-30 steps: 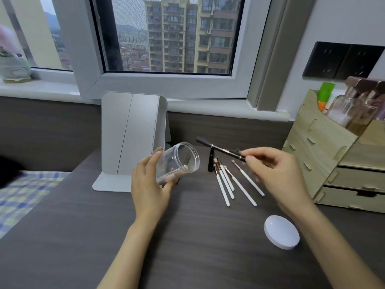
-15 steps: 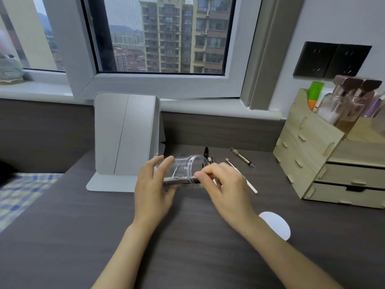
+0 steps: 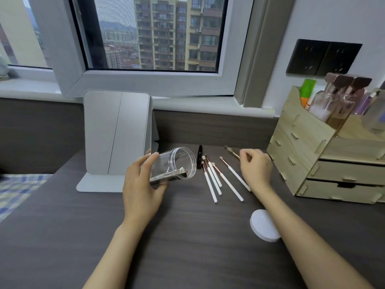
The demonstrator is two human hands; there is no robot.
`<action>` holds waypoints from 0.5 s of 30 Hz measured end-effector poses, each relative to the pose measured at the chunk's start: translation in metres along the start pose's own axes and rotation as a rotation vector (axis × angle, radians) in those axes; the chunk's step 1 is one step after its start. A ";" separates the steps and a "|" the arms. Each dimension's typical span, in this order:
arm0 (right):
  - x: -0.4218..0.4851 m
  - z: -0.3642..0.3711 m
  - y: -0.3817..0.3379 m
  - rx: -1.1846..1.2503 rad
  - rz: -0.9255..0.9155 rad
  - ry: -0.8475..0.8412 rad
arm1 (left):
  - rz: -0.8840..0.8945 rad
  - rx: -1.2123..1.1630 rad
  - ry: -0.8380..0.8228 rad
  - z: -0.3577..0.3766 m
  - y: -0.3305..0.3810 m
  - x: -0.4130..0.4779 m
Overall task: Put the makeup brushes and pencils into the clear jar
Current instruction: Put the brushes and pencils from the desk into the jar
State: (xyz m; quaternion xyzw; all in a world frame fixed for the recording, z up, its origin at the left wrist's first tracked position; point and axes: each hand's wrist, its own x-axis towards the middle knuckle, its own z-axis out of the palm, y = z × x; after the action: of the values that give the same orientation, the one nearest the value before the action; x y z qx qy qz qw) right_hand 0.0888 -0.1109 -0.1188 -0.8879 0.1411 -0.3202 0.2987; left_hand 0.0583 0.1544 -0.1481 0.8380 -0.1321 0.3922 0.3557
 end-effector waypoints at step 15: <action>0.046 0.040 0.005 -0.357 0.119 -0.218 | -0.040 0.026 -0.014 0.003 0.001 0.001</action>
State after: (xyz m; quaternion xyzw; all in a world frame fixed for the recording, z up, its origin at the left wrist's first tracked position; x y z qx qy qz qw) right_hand 0.1496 -0.1171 -0.1243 -0.9461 0.2148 -0.1741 0.1686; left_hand 0.0605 0.1521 -0.1478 0.8478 -0.1129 0.3807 0.3514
